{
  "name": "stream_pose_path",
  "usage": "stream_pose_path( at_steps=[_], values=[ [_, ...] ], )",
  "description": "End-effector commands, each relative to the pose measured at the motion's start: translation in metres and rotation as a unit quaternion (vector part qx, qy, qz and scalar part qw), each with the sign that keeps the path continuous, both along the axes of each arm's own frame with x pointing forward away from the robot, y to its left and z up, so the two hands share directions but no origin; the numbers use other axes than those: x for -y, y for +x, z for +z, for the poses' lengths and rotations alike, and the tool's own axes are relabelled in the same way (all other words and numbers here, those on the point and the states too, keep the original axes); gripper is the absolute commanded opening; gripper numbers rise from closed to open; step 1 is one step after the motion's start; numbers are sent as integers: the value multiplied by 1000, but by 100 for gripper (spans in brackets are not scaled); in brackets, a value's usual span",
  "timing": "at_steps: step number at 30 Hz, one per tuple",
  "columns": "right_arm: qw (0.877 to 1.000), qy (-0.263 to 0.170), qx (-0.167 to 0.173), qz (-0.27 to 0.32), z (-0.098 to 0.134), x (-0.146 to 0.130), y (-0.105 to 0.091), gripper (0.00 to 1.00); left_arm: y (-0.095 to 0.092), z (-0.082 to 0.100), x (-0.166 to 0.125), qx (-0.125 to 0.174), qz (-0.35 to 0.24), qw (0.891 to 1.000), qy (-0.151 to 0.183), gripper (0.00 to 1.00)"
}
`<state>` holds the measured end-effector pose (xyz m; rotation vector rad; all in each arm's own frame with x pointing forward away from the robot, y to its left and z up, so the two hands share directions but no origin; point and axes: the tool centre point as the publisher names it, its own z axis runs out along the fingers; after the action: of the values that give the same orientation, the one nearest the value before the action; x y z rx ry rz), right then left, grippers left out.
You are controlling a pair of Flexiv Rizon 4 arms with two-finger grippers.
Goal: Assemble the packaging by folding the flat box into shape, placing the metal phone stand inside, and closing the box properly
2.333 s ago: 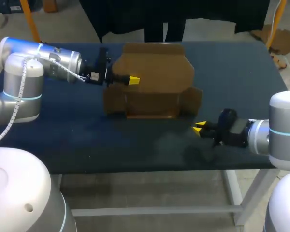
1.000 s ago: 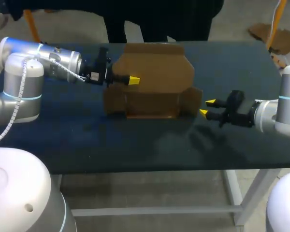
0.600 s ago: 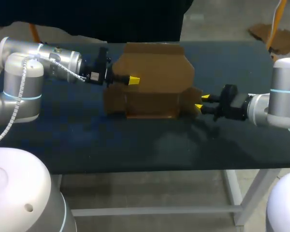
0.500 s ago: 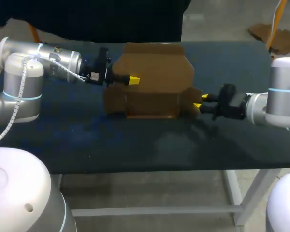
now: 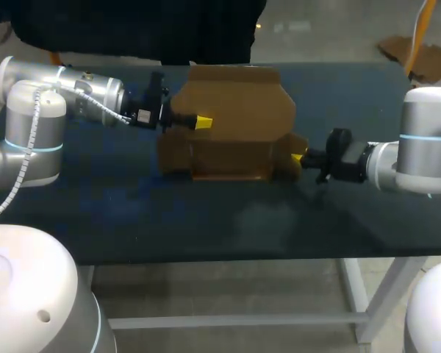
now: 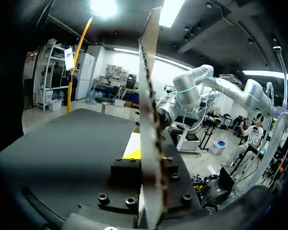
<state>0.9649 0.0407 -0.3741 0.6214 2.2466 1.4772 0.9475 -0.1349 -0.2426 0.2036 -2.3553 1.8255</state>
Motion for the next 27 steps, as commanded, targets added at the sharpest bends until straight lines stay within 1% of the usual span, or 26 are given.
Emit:
stream_pose_path(
  at_steps=[1, 12, 20, 21, 22, 25, 27],
  values=[
    [1000, 3, 5, -5, -2, -4, -6, 0, 0, -4, 0, 0, -1, 1000, 1, 0],
    [1000, 14, 10, -13, -5, -10, -16, 0, 0, -4, 0, 0, -1, 1000, 1, 0],
    [999, 10, 11, -28, -5, -18, -21, 0, 0, -4, 0, 0, -1, 1000, 1, 0],
    [999, 10, 10, -30, -5, -19, -22, 1, 0, -4, 0, 0, -1, 1000, 1, 0],
    [999, 10, 10, -30, -5, -20, -22, 6, 0, -4, 0, 0, -1, 1000, 1, 0],
    [999, 9, 7, -34, -5, -24, -25, 11, 0, -4, 0, 0, -1, 1000, 1, 0],
    [999, 7, 5, -37, -6, -27, -28, 17, 0, -4, 0, 0, -1, 1000, 1, 0]
  ],
)
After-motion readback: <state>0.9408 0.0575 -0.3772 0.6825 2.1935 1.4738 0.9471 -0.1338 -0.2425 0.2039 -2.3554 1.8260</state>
